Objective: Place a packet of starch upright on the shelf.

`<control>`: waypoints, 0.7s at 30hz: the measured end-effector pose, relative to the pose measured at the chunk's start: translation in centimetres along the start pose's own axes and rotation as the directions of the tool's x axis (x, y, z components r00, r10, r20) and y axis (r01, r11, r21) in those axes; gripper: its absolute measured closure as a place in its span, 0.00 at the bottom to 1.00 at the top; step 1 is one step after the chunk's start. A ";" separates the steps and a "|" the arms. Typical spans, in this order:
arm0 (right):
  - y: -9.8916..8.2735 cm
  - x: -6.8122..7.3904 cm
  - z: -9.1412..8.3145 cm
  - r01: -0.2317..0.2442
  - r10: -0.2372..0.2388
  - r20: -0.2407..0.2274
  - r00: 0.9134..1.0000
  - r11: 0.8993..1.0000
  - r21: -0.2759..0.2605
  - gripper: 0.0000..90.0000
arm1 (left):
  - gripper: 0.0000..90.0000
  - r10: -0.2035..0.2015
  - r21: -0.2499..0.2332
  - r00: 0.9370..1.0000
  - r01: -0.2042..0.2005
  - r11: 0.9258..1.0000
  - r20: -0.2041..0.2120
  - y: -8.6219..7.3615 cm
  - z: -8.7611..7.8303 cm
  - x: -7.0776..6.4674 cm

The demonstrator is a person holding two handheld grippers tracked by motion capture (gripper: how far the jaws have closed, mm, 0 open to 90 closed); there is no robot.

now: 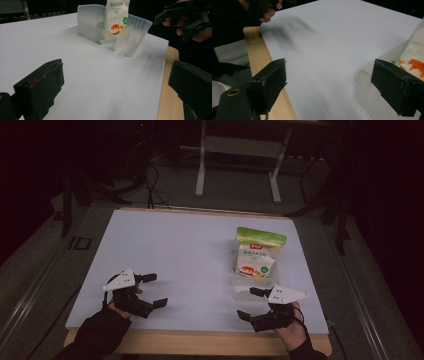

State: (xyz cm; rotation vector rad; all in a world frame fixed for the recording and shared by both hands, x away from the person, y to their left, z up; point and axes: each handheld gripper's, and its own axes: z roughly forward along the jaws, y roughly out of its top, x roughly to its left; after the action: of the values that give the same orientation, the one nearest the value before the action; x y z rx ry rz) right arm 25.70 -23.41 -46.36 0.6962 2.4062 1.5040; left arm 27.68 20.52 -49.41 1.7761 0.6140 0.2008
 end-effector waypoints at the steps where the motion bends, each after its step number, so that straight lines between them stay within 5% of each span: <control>1: -0.1 0.0 -0.1 -0.001 0.001 0.009 1.000 1.000 -0.008 0.14 | 0.01 0.000 0.001 1.000 0.000 1.000 0.001 0.0 0.0 0.0; 21: -1.4 -0.5 -1.3 -0.030 0.033 0.070 0.997 0.998 -0.046 0.14 | 0.01 -0.005 -0.004 1.000 0.005 1.000 -0.005 -0.4 0.0 0.3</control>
State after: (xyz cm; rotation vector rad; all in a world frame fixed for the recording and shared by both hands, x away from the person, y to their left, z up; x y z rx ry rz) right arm 25.19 -25.20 -46.99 0.7678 2.3128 1.5149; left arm 27.80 20.71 -49.81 1.7710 0.6211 0.2028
